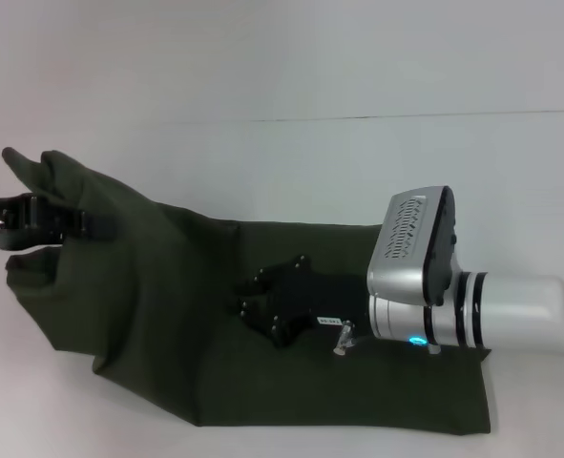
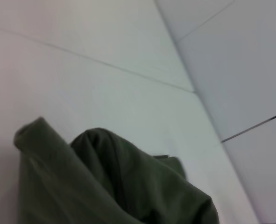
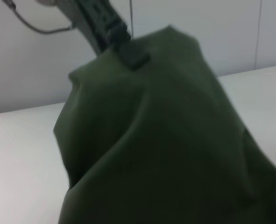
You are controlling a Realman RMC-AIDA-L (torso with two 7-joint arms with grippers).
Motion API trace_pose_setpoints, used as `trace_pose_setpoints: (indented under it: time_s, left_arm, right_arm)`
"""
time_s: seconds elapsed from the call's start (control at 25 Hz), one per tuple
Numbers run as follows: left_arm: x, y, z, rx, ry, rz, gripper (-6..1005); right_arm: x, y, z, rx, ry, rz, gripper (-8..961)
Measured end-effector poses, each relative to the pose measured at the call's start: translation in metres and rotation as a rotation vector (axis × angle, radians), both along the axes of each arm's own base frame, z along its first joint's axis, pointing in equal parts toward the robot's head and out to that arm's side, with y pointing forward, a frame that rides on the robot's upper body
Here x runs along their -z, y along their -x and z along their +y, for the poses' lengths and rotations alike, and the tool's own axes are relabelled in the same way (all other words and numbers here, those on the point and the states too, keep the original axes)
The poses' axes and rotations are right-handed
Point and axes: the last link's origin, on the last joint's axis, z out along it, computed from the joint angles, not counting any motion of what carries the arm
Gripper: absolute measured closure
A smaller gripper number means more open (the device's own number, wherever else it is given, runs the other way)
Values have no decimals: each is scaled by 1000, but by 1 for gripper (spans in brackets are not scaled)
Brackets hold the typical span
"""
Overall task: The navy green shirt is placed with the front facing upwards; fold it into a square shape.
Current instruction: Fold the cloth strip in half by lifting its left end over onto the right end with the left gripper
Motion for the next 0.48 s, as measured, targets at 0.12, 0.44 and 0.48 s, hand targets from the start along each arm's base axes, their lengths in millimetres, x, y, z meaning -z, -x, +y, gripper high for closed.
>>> trace_pose_setpoints:
  time_s: [0.12, 0.44, 0.48]
  left_arm:
    - [1, -5, -1, 21, -6, -39, 884]
    - [7, -18, -3, 76, 8, -109, 885]
    - [7, -20, -4, 84, 11, -121, 885]
  right_arm:
    - [5, 3, -1, -8, -2, -11, 678]
    - [9, 11, 2, -11, -9, -19, 849]
    - [10, 12, 3, -9, -10, -19, 884]
